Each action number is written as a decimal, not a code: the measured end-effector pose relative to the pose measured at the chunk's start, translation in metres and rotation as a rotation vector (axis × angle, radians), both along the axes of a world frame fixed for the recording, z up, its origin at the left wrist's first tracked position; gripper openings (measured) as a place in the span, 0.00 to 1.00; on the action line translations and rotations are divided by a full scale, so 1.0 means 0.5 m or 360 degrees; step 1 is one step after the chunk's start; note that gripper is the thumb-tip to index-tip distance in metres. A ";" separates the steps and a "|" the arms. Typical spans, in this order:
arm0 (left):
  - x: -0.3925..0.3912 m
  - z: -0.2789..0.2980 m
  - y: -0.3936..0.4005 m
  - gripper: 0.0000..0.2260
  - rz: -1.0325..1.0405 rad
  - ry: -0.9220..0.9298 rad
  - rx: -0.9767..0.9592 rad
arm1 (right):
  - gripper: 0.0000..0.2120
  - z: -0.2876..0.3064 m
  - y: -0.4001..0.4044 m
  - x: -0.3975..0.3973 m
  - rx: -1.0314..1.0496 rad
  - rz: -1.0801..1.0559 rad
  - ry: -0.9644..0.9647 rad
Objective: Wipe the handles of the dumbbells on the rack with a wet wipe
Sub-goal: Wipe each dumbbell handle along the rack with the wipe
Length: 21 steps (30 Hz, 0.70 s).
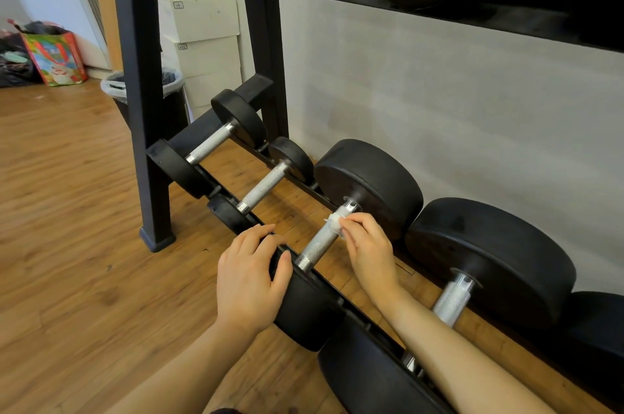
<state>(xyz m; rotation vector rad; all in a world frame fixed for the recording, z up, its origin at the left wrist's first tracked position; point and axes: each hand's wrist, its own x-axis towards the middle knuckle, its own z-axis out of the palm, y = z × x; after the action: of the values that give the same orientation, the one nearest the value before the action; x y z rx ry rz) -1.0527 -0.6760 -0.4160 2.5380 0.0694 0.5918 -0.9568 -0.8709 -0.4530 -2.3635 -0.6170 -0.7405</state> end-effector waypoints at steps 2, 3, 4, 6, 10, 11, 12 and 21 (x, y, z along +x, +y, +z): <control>0.001 -0.001 0.001 0.20 -0.0003 0.0003 -0.0004 | 0.10 0.001 0.002 0.000 0.0124 -0.0026 0.0051; 0.001 -0.001 0.001 0.20 -0.0003 0.0005 -0.0009 | 0.10 0.001 0.002 0.000 0.0187 -0.0053 0.0083; 0.002 -0.001 0.001 0.20 -0.0006 0.0004 -0.0013 | 0.10 0.002 0.004 -0.001 0.0216 -0.0069 0.0097; 0.001 -0.001 0.001 0.20 -0.0012 0.0001 -0.0020 | 0.10 0.001 0.008 -0.006 0.0157 -0.0039 0.0081; 0.000 0.000 0.001 0.21 -0.0012 0.0007 -0.0023 | 0.09 -0.002 0.015 -0.019 0.0145 0.0026 0.0118; -0.001 0.001 0.001 0.21 -0.0015 0.0008 -0.0019 | 0.09 0.003 0.014 -0.018 0.0260 -0.0028 0.0181; -0.002 0.001 0.001 0.21 -0.0017 0.0008 -0.0009 | 0.09 0.005 0.012 -0.015 0.0360 -0.0093 0.0237; -0.016 0.001 -0.014 0.26 0.0086 0.0024 -0.0111 | 0.08 -0.004 0.028 -0.030 0.0377 0.0007 0.0298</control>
<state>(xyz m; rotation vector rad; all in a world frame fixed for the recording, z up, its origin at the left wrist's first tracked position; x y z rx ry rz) -1.0607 -0.6830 -0.4154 2.4797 0.1613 0.5814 -0.9717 -0.8567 -0.4548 -2.1799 -0.4293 -0.5495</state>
